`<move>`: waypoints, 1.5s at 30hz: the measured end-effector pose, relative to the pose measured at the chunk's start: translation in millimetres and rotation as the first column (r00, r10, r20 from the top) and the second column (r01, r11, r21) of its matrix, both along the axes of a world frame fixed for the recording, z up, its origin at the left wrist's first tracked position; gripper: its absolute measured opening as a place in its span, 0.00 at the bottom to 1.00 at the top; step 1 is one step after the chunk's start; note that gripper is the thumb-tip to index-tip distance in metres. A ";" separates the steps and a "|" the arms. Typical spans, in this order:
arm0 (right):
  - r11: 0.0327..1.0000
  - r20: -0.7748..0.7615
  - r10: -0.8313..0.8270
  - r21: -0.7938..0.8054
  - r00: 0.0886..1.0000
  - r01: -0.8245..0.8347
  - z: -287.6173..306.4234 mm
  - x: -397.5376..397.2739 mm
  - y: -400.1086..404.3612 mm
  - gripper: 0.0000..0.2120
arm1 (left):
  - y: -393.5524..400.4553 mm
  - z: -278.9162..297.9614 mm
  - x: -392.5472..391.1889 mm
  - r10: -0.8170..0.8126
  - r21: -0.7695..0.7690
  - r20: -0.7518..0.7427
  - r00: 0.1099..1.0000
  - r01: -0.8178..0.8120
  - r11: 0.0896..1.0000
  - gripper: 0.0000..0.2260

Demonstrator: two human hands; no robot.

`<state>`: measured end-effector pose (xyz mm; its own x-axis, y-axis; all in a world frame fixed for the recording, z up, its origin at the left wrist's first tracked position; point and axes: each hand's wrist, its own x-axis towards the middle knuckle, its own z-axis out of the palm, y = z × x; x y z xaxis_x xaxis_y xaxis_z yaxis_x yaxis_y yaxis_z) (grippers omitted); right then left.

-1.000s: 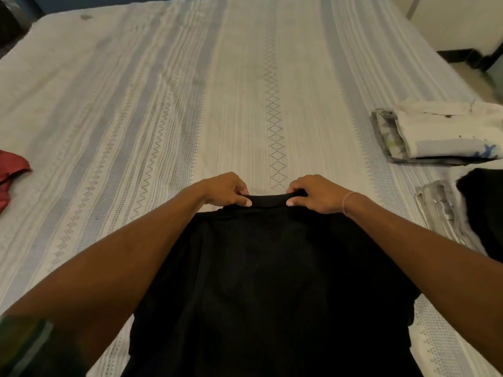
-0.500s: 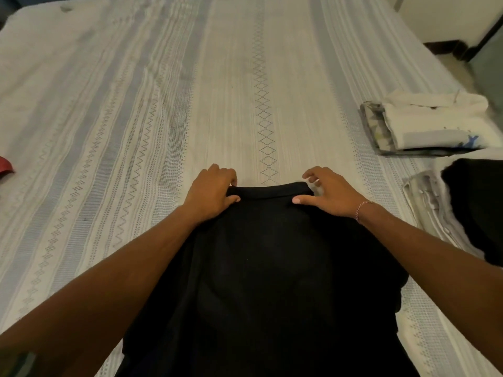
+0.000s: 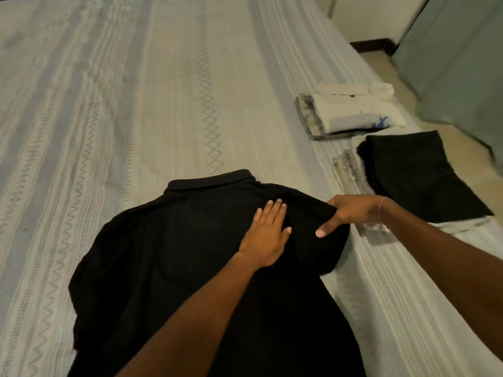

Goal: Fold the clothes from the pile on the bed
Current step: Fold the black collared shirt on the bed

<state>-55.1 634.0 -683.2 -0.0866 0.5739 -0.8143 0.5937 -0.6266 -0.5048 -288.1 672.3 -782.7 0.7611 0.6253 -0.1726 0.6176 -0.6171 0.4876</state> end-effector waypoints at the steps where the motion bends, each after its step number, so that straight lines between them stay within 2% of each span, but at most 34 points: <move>1: 0.998 -0.076 -0.058 0.016 0.995 0.060 3.3 2.2 -9.2 0.22 | -0.5 -3.4 -0.6 0.002 0.016 0.009 1.000 -0.002 1.000 0.29; 3: 0.956 -0.232 -0.259 0.077 0.938 0.283 6.8 4.3 -28.7 0.17 | -1.8 -7.0 0.2 0.014 0.030 0.009 1.000 -0.014 0.999 0.31; 5: 0.808 -0.407 -0.521 0.048 0.750 0.587 4.8 4.6 -45.4 0.17 | -1.7 -6.5 4.3 0.043 0.040 -0.024 0.999 -0.042 0.998 0.33; 7: 0.689 -0.530 -0.619 -0.011 0.580 0.725 1.7 6.3 -62.0 0.19 | -4.2 -5.0 11.4 0.078 0.072 -0.081 0.994 -0.072 0.995 0.39; 8: 0.679 -0.549 -0.618 -0.014 0.562 0.734 0.8 4.9 -69.6 0.20 | -6.1 -4.6 13.7 0.095 0.091 -0.115 0.989 -0.085 0.992 0.42; 11: 0.660 -0.523 -0.628 0.035 0.576 0.751 0.1 6.6 -94.6 0.21 | -14.9 -3.9 29.0 0.128 0.166 -0.214 0.968 -0.094 0.982 0.46; 14: 0.517 -0.571 -0.695 0.027 0.438 0.855 -1.6 10.6 -115.4 0.19 | -19.0 -3.0 42.1 0.169 0.210 -0.271 0.948 -0.113 0.971 0.46; 16: 0.353 -0.564 -0.760 0.059 0.323 0.934 -7.5 9.9 -126.4 0.16 | -22.1 -2.3 52.0 0.191 0.243 -0.289 0.938 -0.121 0.963 0.46; 18: 0.205 -0.438 -0.848 0.248 0.299 0.947 -19.0 -2.7 -130.1 0.13 | -24.3 -1.5 58.9 0.182 0.303 -0.274 0.945 -0.095 0.948 0.44; 20: 0.133 -0.352 -0.887 0.424 0.298 0.896 -33.0 -22.4 -132.0 0.08 | -25.9 -3.3 67.0 0.116 0.330 -0.229 0.967 -0.036 0.943 0.41; 22: 0.120 -0.354 -0.892 0.412 0.280 0.903 -45.5 -37.7 -129.8 0.06 | -25.5 -5.5 72.5 0.065 0.311 -0.197 0.978 0.000 0.950 0.40; 25: 0.146 -0.346 -0.910 0.249 0.229 0.957 -55.9 -36.1 -123.9 0.09 | -22.3 -9.8 73.7 0.060 0.324 -0.202 0.977 0.009 0.946 0.42; 26: 0.173 -0.336 -0.903 0.286 0.268 0.942 -57.6 -33.3 -123.9 0.10 | -22.2 -10.8 73.5 0.065 0.322 -0.205 0.977 0.005 0.947 0.43; 29: 0.266 -0.203 -0.845 0.644 0.495 0.718 -62.7 -32.7 -127.0 0.18 | -21.5 -10.5 73.6 0.089 0.303 -0.198 0.976 -0.025 0.953 0.45; 30: 0.292 -0.108 -0.837 0.740 0.536 0.606 -62.8 -35.1 -127.2 0.18 | -21.2 -11.1 74.7 0.099 0.295 -0.203 0.974 -0.035 0.955 0.46; 31: 0.322 0.001 -0.845 0.799 0.534 0.507 -62.8 -38.0 -126.8 0.17 | -21.2 -10.8 75.6 0.109 0.290 -0.211 0.971 -0.045 0.956 0.47; 32: 0.362 0.112 -0.858 0.824 0.501 0.435 -64.0 -40.2 -125.9 0.19 | -20.9 -10.3 76.4 0.119 0.291 -0.222 0.968 -0.051 0.955 0.49; 34: 0.449 0.300 -0.874 0.799 0.383 0.401 -69.0 -42.9 -125.5 0.23 | -21.2 -7.7 77.7 0.129 0.288 -0.255 0.958 -0.052 0.956 0.54; 37: 0.508 0.451 -0.858 0.673 0.246 0.538 -80.4 -42.6 -132.0 0.30 | -21.4 -4.1 79.3 0.118 0.268 -0.310 0.943 -0.033 0.963 0.62; 40: 0.461 0.469 -0.866 0.610 0.175 0.644 -81.1 -42.4 -135.0 0.28 | -18.9 -0.9 78.9 0.094 0.232 -0.332 0.939 -0.016 0.973 0.66; 43: 0.318 0.319 -0.943 0.793 0.090 0.520 -73.0 -51.1 -134.9 0.15 | -13.8 3.6 74.6 0.027 0.157 -0.324 0.946 0.026 0.987 0.65; 44: 0.285 0.261 -0.959 0.856 0.115 0.432 -68.8 -57.6 -133.5 0.12 | -10.6 6.6 69.9 -0.001 0.122 -0.292 0.956 0.038 0.992 0.63; 45: 0.280 0.227 -0.956 0.895 0.186 0.348 -65.7 -65.6 -132.2 0.10 | -7.4 9.3 64.0 -0.017 0.091 -0.250 0.968 0.040 0.995 0.59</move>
<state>-120.6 501.8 -748.9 0.9319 0.3145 0.1806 0.3561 -0.6989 -0.6203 -224.1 665.0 -773.4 0.7195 0.6266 -0.2994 0.6934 -0.6722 0.2597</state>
